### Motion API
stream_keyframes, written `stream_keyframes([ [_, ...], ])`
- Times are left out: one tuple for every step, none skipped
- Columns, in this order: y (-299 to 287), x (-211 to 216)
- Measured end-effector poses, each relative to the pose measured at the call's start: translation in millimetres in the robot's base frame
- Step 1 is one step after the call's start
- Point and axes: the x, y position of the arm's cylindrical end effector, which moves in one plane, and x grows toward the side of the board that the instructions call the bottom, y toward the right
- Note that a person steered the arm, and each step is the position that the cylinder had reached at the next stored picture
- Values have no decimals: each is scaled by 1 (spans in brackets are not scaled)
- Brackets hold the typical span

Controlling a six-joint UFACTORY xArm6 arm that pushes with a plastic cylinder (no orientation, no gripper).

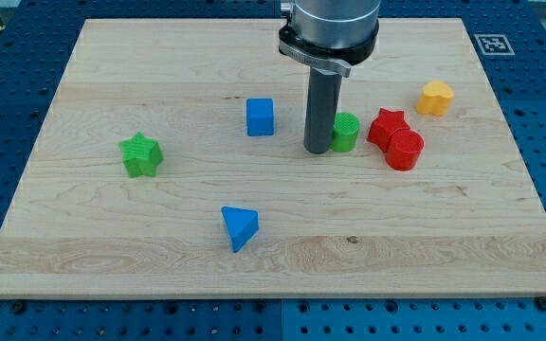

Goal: Keep the arm in between the green star and blue cube

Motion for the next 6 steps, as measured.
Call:
stream_keyframes([
  [3, 0],
  [8, 0],
  [1, 0],
  [-21, 0],
  [-21, 0],
  [-24, 0],
])
